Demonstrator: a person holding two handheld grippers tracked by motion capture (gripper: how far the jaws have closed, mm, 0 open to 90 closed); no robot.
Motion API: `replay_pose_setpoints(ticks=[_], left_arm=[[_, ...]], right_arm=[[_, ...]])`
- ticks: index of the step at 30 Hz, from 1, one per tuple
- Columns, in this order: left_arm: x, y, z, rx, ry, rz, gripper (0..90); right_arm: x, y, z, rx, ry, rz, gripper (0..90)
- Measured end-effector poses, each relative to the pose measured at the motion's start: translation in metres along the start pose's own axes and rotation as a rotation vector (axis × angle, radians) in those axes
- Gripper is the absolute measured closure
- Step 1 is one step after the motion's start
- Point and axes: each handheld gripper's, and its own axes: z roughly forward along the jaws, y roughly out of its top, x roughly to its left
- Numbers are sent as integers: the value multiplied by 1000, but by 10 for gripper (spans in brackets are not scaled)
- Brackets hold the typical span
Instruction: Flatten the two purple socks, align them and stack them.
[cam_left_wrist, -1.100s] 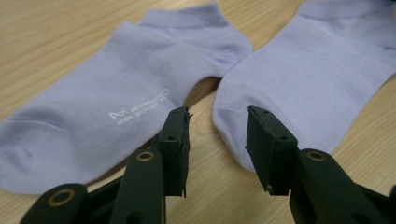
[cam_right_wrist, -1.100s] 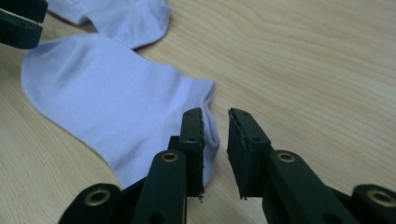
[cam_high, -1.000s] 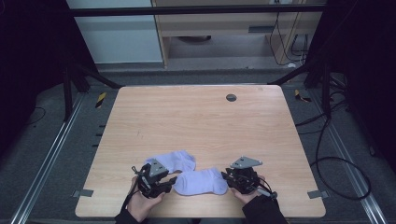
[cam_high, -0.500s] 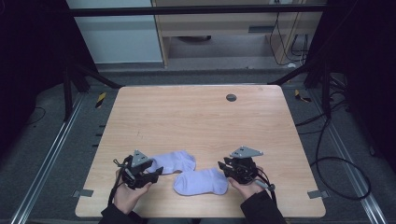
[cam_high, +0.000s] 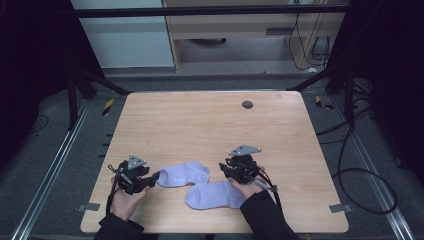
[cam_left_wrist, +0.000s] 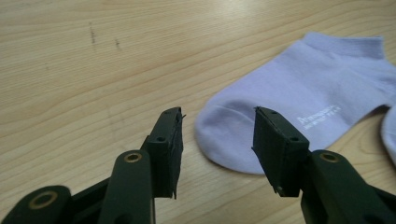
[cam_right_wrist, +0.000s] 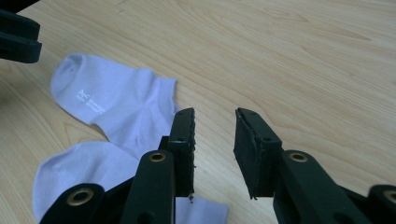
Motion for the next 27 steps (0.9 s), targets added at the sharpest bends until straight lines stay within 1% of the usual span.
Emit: replay_pose_setpoints(ticks=[1, 5, 12, 16, 19, 21, 27], left_arm=[[2, 0, 1, 0, 2, -7, 524], [5, -1, 3, 7, 10, -16, 533], [5, -2, 14, 32, 12, -9, 552], [5, -3, 20, 53, 13, -9, 567], [4, -3, 24, 68, 9, 7, 578], [4, -4, 26, 73, 9, 10, 586], [2, -5, 30, 95, 8, 22, 627]], right_arm=[[1, 2, 3, 5, 3, -4, 684], [6, 9, 13, 7, 10, -6, 688], [18, 14, 35, 42, 23, -19, 694], [22, 13, 47, 65, 22, -21, 700], [24, 10, 55, 81, 19, -25, 705], [26, 8, 59, 97, 17, -30, 707], [29, 5, 69, 120, 12, -42, 711]])
